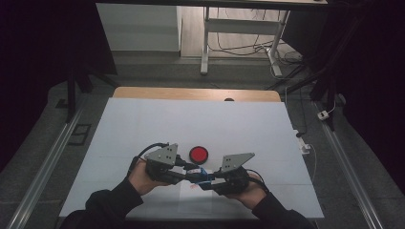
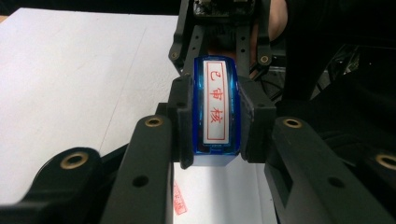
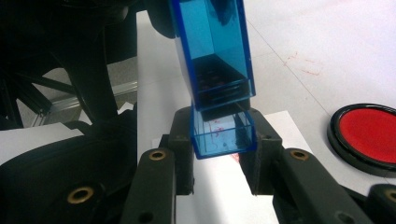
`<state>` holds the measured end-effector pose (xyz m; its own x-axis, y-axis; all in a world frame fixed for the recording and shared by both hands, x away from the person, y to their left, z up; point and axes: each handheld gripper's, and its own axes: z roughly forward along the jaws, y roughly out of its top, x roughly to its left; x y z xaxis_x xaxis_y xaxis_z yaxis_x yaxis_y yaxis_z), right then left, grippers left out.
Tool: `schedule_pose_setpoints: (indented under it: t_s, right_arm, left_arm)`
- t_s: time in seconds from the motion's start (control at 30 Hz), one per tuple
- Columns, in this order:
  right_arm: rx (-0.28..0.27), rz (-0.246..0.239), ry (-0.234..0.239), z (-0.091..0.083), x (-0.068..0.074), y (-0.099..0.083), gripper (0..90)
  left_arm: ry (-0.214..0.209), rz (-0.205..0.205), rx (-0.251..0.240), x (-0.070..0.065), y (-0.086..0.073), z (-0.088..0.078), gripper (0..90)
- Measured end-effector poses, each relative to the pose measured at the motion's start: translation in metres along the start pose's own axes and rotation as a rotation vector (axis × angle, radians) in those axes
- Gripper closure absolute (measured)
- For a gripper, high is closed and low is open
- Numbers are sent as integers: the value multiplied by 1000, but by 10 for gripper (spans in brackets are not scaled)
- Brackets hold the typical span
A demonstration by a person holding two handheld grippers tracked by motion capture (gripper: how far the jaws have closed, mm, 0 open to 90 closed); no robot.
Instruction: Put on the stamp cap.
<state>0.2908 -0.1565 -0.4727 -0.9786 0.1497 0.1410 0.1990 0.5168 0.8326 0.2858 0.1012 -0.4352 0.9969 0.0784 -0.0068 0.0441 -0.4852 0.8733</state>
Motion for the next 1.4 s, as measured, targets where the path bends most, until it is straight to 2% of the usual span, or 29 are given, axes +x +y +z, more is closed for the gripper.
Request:
schedule_pose_setpoints:
  t_s: [0.63, 0.8, 0.97, 1.4]
  right_arm:
    - [2, -6, 24, 1, 1, 1, 686]
    - [-11, -7, 40, 2, 2, 2, 687]
    - [-5, -11, 39, 1, 2, 2, 687]
    - [-32, -14, 55, -1, 2, 3, 691]
  left_arm:
    - [-24, 44, -20, -1, 0, 1, 701]
    - [-26, 73, -14, -2, -1, 3, 700]
    - [-29, 68, -25, -2, -2, 3, 700]
    - [-51, 49, -70, 1, -5, 2, 700]
